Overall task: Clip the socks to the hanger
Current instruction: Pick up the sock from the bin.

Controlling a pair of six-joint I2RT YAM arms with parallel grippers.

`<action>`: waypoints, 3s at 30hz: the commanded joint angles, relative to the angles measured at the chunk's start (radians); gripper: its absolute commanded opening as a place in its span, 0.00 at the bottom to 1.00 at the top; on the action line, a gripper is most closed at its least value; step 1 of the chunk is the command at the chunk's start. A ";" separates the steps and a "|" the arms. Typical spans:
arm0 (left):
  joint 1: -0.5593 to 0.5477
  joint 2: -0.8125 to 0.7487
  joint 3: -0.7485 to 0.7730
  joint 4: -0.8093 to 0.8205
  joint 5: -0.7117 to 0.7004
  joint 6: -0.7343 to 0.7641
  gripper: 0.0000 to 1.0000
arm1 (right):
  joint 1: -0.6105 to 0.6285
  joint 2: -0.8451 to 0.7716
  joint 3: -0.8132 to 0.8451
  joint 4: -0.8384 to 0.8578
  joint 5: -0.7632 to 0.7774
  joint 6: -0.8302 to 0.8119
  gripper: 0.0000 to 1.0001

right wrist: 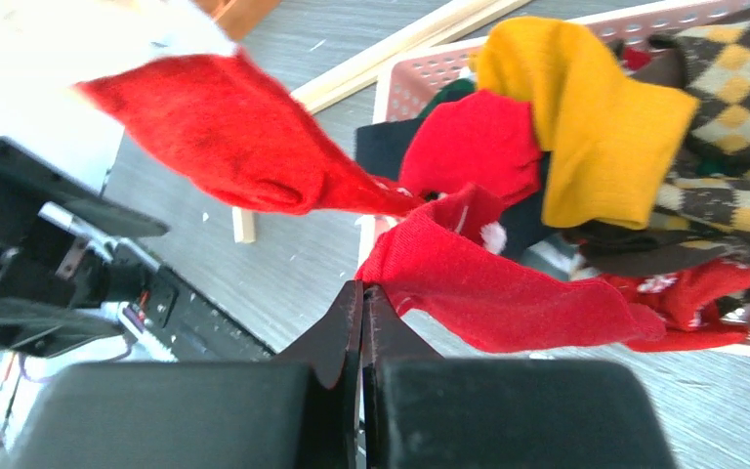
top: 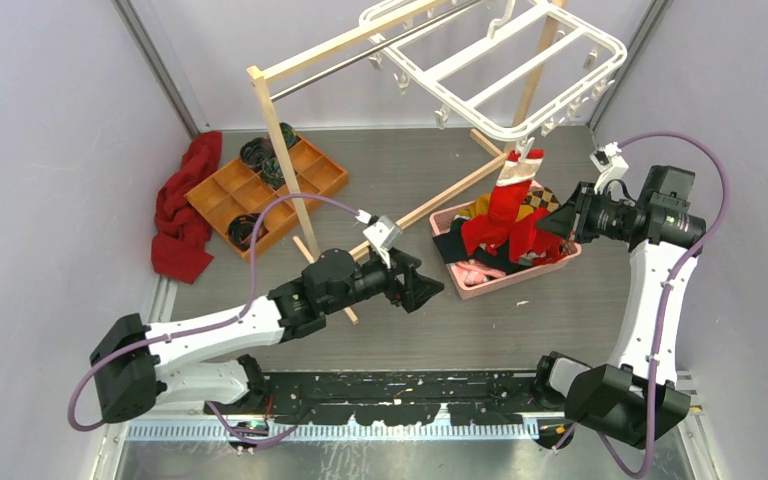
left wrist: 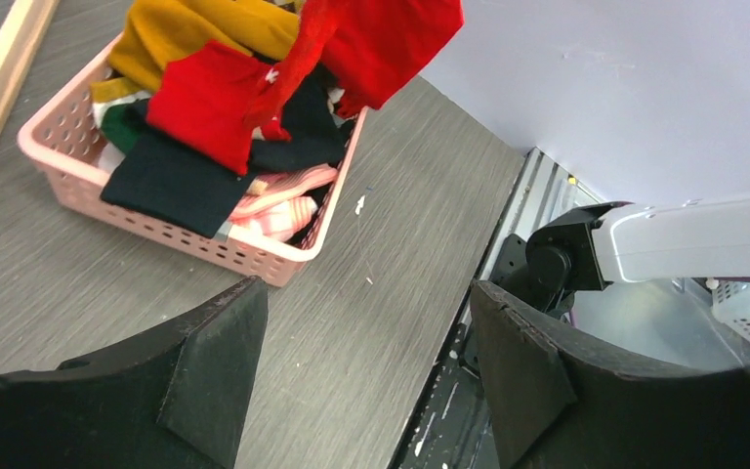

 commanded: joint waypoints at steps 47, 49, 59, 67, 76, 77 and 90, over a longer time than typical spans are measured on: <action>-0.244 0.649 0.267 0.642 -0.359 0.626 0.47 | 0.029 -0.112 -0.061 -0.194 -0.275 -0.054 0.01; -0.239 0.646 0.269 0.637 -0.360 0.631 0.35 | 0.031 -0.109 -0.061 -0.198 -0.276 -0.058 0.01; -0.226 0.539 0.240 0.456 -0.285 0.585 0.00 | 0.035 -0.108 -0.067 -0.167 -0.239 -0.031 0.01; -0.101 0.337 0.262 0.034 0.105 0.085 0.00 | 0.073 -0.099 -0.076 -0.112 -0.171 0.003 0.08; 0.062 0.265 0.385 -0.415 0.511 -0.311 0.00 | 0.168 -0.108 -0.045 -0.096 -0.138 -0.066 0.49; 0.076 0.264 0.400 -0.455 0.565 -0.358 0.00 | 0.170 -0.111 -0.032 -0.117 -0.169 -0.122 0.56; 0.097 0.301 0.274 -0.274 0.705 -1.140 0.00 | 0.289 -0.237 -0.091 -0.546 -0.351 -0.982 0.92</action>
